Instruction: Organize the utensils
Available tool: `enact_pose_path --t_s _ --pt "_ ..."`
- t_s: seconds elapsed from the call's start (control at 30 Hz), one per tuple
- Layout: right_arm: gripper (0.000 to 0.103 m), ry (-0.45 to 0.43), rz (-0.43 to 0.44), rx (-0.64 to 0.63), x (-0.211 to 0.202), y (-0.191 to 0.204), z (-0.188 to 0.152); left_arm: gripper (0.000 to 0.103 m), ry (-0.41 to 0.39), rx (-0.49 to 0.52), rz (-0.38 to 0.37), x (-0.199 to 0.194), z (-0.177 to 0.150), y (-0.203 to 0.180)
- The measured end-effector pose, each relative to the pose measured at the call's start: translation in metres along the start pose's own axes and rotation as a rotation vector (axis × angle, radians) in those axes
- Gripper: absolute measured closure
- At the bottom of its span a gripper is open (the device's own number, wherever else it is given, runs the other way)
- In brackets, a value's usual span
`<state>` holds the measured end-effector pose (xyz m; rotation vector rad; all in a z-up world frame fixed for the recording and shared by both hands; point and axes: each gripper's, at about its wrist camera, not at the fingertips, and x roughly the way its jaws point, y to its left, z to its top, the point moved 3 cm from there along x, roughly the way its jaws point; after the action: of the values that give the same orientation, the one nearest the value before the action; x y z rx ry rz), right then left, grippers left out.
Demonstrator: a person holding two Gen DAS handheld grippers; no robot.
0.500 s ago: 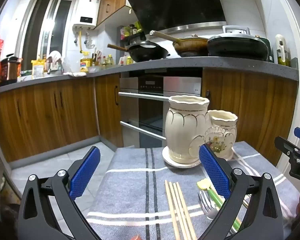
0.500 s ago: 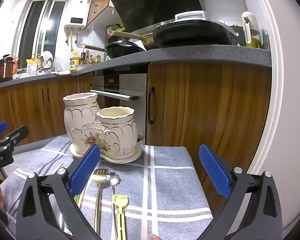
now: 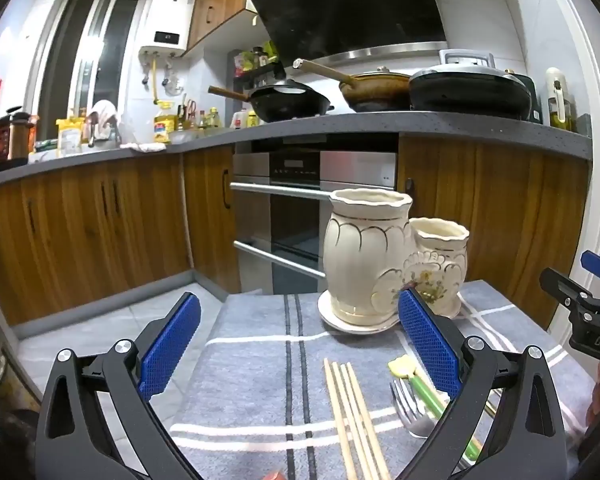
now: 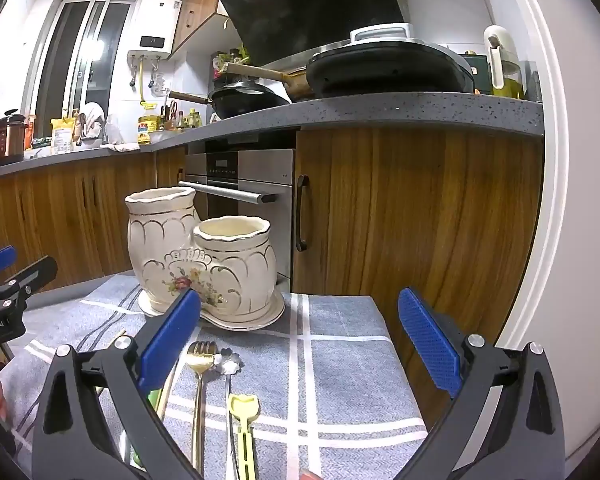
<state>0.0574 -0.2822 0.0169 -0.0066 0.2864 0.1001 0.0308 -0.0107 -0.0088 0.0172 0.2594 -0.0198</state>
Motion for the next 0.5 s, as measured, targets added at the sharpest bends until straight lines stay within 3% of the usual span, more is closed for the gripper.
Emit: enact_pose_path --t_s 0.5 --pt "0.005 0.015 -0.008 -0.004 0.0048 0.0037 0.0008 0.005 0.002 -0.006 -0.005 -0.0009 0.0018 0.0025"
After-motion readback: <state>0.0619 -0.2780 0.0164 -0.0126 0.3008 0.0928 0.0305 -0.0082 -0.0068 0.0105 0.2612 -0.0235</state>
